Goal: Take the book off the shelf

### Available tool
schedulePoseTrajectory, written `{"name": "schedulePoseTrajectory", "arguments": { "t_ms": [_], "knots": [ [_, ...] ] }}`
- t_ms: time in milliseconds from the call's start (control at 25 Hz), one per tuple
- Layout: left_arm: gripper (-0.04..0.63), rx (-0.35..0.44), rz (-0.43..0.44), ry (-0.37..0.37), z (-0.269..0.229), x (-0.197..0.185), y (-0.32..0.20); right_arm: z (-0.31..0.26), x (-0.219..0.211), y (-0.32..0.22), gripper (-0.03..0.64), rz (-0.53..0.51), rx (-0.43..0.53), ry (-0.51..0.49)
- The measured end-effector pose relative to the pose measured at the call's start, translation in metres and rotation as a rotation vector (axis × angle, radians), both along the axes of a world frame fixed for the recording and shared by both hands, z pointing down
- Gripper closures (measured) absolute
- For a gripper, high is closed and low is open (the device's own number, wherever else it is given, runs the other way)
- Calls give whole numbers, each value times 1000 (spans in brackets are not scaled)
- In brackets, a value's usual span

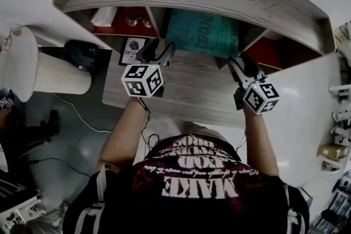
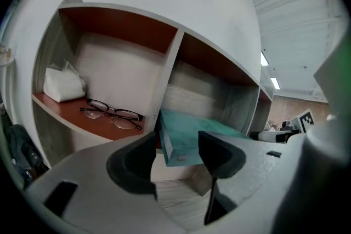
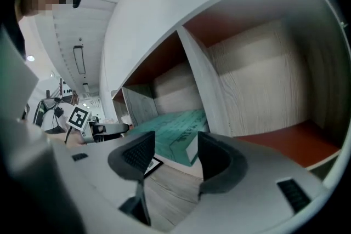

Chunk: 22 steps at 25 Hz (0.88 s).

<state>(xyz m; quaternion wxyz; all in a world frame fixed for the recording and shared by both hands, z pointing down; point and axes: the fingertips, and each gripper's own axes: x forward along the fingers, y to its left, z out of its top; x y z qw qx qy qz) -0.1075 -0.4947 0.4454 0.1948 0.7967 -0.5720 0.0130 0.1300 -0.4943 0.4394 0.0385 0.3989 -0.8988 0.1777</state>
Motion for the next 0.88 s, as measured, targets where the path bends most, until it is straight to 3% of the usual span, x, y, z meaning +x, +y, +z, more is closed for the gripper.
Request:
{"name": "schedulePoseTrajectory", "arguments": {
  "t_ms": [280, 520, 640, 760, 880],
  "knots": [
    [348, -71, 8, 72, 12, 13, -19, 18, -4, -17, 374, 6, -98, -87],
    [351, -114, 32, 73, 14, 20, -22, 18, -13, -19, 383, -8, -139, -157],
    [351, -115, 30, 64, 13, 21, -20, 17, -11, -17, 381, 8, -166, -240],
    [353, -104, 30, 67, 12, 20, -15, 18, -6, -15, 434, 39, -183, -283],
    [354, -92, 21, 67, 12, 18, -4, 18, -6, -8, 445, 61, -191, -313]
  ]
}}
